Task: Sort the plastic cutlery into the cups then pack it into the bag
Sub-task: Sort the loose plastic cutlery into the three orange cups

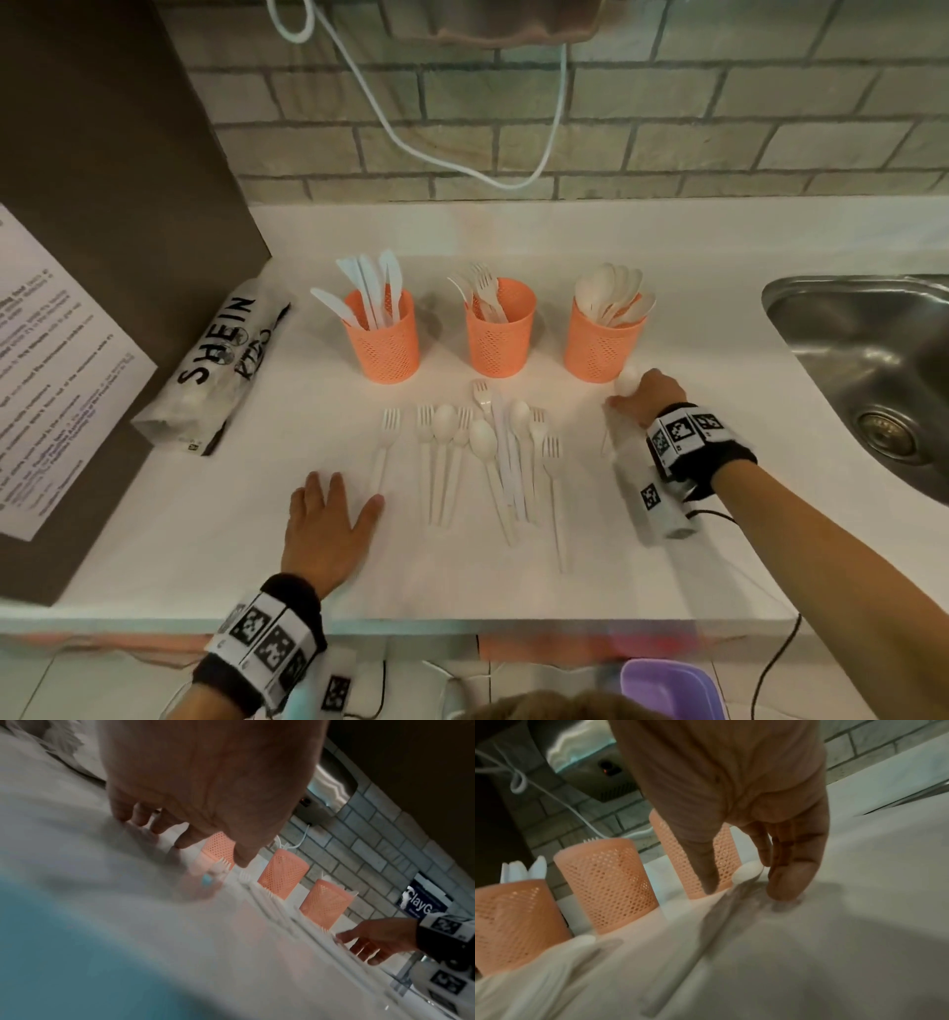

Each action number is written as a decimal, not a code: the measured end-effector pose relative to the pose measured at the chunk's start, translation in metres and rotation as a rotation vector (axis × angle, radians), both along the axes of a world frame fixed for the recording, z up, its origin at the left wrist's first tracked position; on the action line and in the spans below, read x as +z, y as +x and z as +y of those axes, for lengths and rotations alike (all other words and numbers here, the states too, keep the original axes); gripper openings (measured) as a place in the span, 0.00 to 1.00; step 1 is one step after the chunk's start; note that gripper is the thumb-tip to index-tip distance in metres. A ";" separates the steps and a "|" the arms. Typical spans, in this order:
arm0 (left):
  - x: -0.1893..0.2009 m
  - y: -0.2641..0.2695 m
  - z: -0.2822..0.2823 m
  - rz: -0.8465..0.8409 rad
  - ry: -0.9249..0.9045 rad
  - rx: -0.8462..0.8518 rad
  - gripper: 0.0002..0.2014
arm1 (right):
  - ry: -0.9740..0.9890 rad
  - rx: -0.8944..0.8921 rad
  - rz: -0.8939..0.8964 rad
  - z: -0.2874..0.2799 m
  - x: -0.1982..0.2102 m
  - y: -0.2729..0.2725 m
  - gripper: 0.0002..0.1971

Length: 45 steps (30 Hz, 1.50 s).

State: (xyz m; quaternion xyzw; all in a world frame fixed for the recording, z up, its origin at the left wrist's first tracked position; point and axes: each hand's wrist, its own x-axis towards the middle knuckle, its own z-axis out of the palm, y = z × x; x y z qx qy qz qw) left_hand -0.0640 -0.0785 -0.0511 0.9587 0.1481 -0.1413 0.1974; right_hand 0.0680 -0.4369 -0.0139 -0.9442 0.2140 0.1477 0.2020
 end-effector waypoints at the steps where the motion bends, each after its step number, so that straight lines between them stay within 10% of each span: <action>1: 0.002 0.007 0.000 0.006 -0.001 0.012 0.33 | -0.026 0.007 -0.002 0.003 0.001 0.001 0.27; 17: 0.028 0.055 -0.075 0.163 -0.099 -0.098 0.24 | 0.417 0.136 0.219 0.060 0.013 -0.069 0.11; 28: 0.031 0.052 -0.115 0.162 -0.223 -0.133 0.21 | 0.249 0.225 0.150 0.117 0.004 -0.052 0.48; 45: 0.024 0.041 -0.110 0.125 -0.825 -0.005 0.21 | 0.300 0.213 0.032 0.133 -0.001 -0.041 0.26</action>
